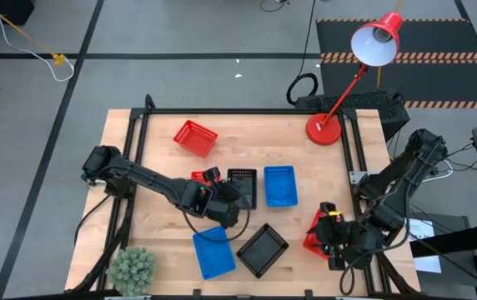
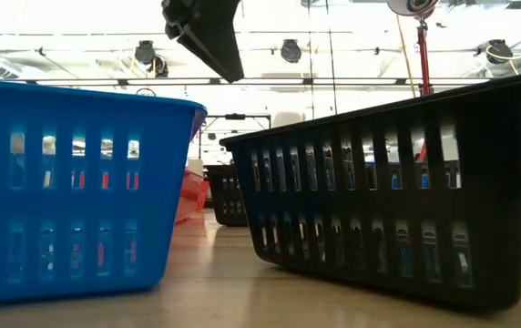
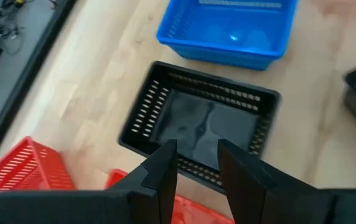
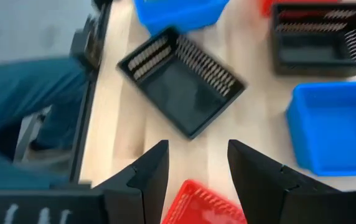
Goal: Stack baskets by color
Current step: Stack the bottom red bin on the middle red bin
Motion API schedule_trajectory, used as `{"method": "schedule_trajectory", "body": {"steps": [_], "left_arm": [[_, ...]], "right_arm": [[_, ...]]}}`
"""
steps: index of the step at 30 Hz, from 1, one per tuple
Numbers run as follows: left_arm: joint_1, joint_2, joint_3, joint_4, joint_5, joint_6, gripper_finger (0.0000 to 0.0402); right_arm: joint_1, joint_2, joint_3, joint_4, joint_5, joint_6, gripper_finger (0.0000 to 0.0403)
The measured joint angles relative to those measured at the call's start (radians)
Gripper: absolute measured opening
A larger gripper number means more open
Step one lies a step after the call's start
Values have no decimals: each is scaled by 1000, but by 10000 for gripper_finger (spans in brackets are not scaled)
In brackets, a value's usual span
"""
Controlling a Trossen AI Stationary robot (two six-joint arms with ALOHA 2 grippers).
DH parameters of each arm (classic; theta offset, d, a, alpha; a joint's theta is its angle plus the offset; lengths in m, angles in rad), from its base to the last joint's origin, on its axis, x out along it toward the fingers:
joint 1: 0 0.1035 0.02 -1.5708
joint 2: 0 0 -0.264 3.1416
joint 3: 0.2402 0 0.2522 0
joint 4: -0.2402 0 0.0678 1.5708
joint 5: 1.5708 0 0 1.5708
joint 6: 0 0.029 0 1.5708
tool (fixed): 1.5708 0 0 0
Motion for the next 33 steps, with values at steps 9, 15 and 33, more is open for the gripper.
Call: {"method": "schedule_trajectory", "body": {"steps": [9, 15, 33], "left_arm": [[-10, 0, 0, 11, 9, 10, 115], [-10, 0, 0, 43, 14, 6, 115], [-22, 1, 0, 133, 71, 92, 115]], "right_arm": [[178, 177, 0, 43, -69, 159, 157], [258, 254, 0, 15, -67, 327, 157], [233, 351, 0, -97, -84, 377, 157]]}}
